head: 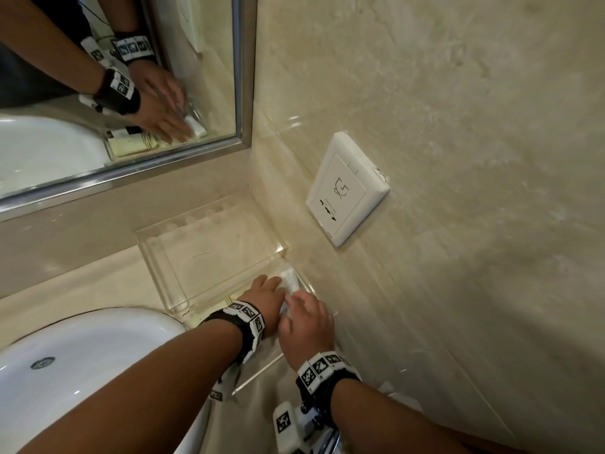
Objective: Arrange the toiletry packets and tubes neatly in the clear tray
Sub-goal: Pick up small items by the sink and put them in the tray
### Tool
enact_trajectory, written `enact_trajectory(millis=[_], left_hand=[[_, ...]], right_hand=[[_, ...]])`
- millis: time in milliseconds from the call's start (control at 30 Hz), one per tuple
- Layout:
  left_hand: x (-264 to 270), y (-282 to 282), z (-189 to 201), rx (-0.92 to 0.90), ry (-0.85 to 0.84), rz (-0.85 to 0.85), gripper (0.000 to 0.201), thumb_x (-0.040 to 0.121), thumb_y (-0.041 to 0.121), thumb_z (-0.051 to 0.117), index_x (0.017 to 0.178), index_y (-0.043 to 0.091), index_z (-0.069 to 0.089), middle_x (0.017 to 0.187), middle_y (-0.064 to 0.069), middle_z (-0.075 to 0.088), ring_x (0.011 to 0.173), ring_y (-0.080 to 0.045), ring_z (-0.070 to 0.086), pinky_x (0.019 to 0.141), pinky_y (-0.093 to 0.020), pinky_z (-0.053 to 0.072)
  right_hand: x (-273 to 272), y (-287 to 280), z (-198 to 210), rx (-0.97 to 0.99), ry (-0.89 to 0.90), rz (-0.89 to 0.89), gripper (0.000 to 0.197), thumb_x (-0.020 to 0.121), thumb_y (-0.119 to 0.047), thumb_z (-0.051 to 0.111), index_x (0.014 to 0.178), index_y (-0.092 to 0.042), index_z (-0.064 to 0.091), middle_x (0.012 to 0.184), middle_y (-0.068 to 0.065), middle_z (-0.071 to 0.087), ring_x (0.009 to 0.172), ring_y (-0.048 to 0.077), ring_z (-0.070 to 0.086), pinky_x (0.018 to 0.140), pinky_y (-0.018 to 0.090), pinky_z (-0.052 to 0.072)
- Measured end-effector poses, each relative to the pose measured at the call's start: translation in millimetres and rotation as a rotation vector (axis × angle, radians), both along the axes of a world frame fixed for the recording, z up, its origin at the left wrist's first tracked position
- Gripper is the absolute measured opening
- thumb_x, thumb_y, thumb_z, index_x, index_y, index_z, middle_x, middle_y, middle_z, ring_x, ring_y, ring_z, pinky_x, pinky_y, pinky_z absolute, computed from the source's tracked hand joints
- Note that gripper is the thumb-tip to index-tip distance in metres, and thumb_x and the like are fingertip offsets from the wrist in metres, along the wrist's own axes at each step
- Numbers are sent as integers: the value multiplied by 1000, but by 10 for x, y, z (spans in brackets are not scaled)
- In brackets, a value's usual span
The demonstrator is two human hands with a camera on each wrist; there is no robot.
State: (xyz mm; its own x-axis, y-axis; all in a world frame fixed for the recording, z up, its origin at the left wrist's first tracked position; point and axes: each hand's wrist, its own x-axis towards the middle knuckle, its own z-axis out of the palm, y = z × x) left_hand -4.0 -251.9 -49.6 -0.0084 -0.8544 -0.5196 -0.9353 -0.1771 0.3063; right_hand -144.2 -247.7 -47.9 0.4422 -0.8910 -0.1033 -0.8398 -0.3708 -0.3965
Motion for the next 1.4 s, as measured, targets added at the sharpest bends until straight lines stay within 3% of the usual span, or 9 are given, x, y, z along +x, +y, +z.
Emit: enact_trajectory(millis=[167,267,367,467,700,800,1033,1267,1400], left_hand=[[-67,29,-33,-14,-50,14,60,91,24,53,146,13,33,155,-8,25,148,-34,6,112,-43,36],[-54,37,-74,-40,-18,6,71,91,20,51,153,23,16,151,-9,28,146,-34,8,109,-44,39],[-24,26,-81,-21,-20,-60,82,89,15,55,152,37,8,157,-8,14,146,-35,6,110,-44,38],[-30,13,-89,-44,-24,-73,76,89,7,55,151,31,18,163,3,-7,149,-37,1,106,-47,44],[-49,-65,-18,44,-68,-150,83,93,21,57,156,18,2,164,3,-9,149,-37,-2,113,-48,35],[-53,-80,18,55,-74,-157,92,89,19,63,156,16,1,164,-1,-9,149,-36,0,114,-46,35],[-77,-102,73,73,-65,-146,87,94,23,55,156,16,-6,164,0,-15,151,-29,-1,116,-45,31],[-8,-90,-10,54,-16,-105,86,94,30,56,156,22,-2,164,5,-12,151,-23,-3,118,-43,28],[16,-9,88,3,-32,-85,84,94,32,57,157,15,4,165,-2,-4,151,-25,2,118,-43,26]], right_hand=[[-102,77,-103,26,73,52,41,85,-18,57,125,-13,64,147,9,51,130,26,53,105,37,45],[-110,88,-87,98,179,114,57,84,-25,55,141,-20,51,159,6,34,141,25,39,111,42,36],[-118,47,-13,160,263,123,66,87,-31,51,151,-26,37,164,2,24,146,23,29,115,45,28],[-144,12,42,149,312,151,67,88,-34,49,153,-26,33,165,-3,23,147,22,24,116,45,23],[-85,95,-51,209,400,173,66,90,-37,53,152,-32,30,168,3,11,153,27,10,122,53,10],[-70,106,-42,234,462,218,70,90,-46,48,154,-33,23,169,4,4,154,30,4,121,58,6],[-75,118,-58,211,581,309,81,89,-66,37,158,-31,13,169,2,-5,153,37,-2,117,65,6],[-84,68,-17,255,561,319,83,88,-69,36,159,-32,13,170,4,-5,154,37,-1,119,63,1],[-100,70,-29,233,538,311,78,87,-70,36,156,-36,22,169,5,4,153,37,4,119,62,4]])
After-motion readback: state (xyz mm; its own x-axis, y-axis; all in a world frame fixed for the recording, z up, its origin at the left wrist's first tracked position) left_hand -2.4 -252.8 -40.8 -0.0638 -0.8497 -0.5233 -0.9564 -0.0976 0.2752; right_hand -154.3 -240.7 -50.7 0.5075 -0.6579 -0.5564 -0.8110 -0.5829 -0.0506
